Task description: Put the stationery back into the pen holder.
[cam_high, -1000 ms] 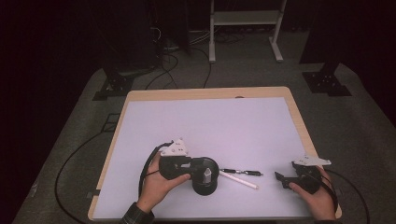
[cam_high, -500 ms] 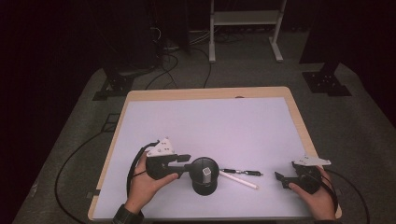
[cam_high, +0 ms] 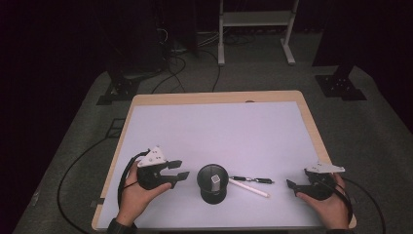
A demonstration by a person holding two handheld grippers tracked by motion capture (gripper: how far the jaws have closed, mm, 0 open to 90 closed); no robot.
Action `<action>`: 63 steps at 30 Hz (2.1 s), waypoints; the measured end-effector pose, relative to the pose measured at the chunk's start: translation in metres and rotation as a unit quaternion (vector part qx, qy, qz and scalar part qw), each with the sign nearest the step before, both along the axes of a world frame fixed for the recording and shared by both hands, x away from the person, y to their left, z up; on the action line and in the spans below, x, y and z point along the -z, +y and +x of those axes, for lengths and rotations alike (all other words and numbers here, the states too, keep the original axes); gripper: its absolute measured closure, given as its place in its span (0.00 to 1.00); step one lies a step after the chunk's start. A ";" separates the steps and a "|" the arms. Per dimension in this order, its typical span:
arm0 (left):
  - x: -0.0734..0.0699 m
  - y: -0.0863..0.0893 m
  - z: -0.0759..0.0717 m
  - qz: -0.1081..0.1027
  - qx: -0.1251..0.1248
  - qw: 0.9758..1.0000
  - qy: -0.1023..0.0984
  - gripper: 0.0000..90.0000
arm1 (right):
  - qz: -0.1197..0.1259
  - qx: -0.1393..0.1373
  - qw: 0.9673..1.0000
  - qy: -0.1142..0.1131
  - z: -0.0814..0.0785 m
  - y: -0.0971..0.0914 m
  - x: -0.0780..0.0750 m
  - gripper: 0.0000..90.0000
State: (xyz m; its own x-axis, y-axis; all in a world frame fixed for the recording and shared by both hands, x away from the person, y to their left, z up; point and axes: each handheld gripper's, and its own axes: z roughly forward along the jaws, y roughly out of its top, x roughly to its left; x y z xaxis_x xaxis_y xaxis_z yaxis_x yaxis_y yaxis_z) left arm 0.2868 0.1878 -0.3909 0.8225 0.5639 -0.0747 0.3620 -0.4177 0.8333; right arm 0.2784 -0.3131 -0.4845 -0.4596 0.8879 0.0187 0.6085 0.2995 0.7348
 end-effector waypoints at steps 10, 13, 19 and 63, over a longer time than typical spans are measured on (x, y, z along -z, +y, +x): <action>0.016 0.020 0.001 0.026 -0.040 0.999 -0.008 0.43 | 0.001 -0.001 1.000 -0.001 0.000 -0.001 0.000 0.19; 0.023 0.026 0.001 0.040 -0.047 0.998 -0.005 0.39 | 0.002 -0.001 1.000 -0.001 0.000 -0.001 0.000 0.19; 0.040 0.035 0.000 0.070 -0.059 0.996 0.007 0.30 | 0.002 0.002 1.000 -0.001 0.000 -0.001 0.000 0.19; 0.087 0.076 0.012 0.113 -0.146 0.982 0.035 0.01 | 0.006 -0.051 0.999 -0.018 -0.003 0.006 -0.022 0.43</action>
